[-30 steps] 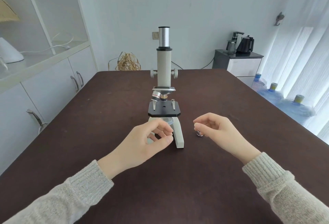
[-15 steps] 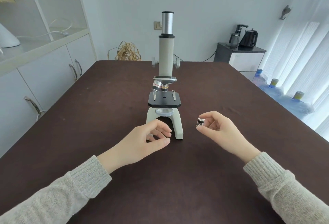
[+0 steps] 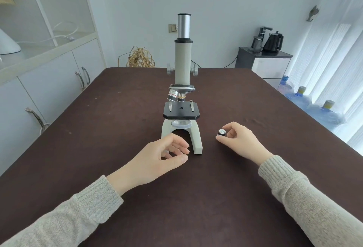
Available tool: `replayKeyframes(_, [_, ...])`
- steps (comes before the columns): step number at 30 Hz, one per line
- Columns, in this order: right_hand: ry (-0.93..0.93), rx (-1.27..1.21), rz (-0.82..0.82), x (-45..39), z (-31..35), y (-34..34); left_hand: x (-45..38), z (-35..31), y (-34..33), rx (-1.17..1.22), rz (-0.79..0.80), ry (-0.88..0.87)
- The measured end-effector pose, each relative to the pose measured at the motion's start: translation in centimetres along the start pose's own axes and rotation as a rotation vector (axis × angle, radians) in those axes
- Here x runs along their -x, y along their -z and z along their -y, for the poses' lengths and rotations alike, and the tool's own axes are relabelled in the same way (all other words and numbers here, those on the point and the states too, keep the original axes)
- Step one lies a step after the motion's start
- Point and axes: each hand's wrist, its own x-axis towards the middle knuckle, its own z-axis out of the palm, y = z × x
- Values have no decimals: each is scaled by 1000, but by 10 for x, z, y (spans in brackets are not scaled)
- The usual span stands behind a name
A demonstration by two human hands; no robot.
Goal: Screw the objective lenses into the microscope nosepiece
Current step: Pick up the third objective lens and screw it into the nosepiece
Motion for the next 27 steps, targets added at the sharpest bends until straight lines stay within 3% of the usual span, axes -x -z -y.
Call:
replayKeyframes(7, [-12, -57, -36, -2, 2, -3, 1, 1, 2, 2, 2, 8])
replayKeyframes(12, [-18, -226, -43, 3, 10, 0, 1, 0, 4, 19, -21, 10])
replayKeyframes(27, [106, -774, 345, 43, 72, -9, 4, -9, 1, -14, -261, 20])
